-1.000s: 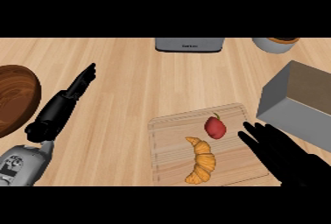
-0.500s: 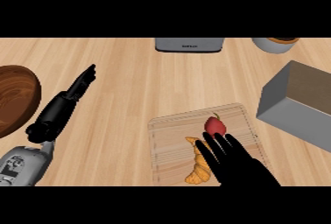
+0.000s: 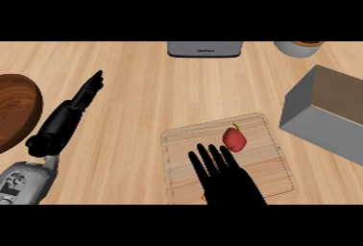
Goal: Pick the croissant from the cutting board and place it in the cardboard box
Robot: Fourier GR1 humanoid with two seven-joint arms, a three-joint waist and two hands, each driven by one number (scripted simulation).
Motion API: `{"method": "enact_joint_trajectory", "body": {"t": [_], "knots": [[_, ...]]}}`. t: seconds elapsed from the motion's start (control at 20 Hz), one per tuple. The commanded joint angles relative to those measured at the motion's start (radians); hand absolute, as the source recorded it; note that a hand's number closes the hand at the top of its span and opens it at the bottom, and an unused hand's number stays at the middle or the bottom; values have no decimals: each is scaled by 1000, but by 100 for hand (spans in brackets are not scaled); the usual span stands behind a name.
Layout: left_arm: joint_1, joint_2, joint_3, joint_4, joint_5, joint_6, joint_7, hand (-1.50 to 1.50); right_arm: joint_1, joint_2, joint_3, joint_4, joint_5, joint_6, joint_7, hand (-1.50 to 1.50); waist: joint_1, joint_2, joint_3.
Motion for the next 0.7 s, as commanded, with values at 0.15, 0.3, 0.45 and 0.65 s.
{"method": "enact_joint_trajectory", "body": {"t": [0.15,0.3,0.45,0.65], "knots": [[64,-8,16,-19,-36,-18,-27,0,-9,97,-3,76,111,69,104,-150,0,0,1],[50,2,44,-83,-10,-36,38,0,35,152,69,136,195,33,110,-150,2,-2,1],[42,-30,28,-72,-49,-22,42,0,26,123,2,214,210,25,13,-150,2,0,2],[22,-45,51,6,-69,-48,-25,0,-4,194,-29,276,248,80,21,-150,-1,1,1]]}}
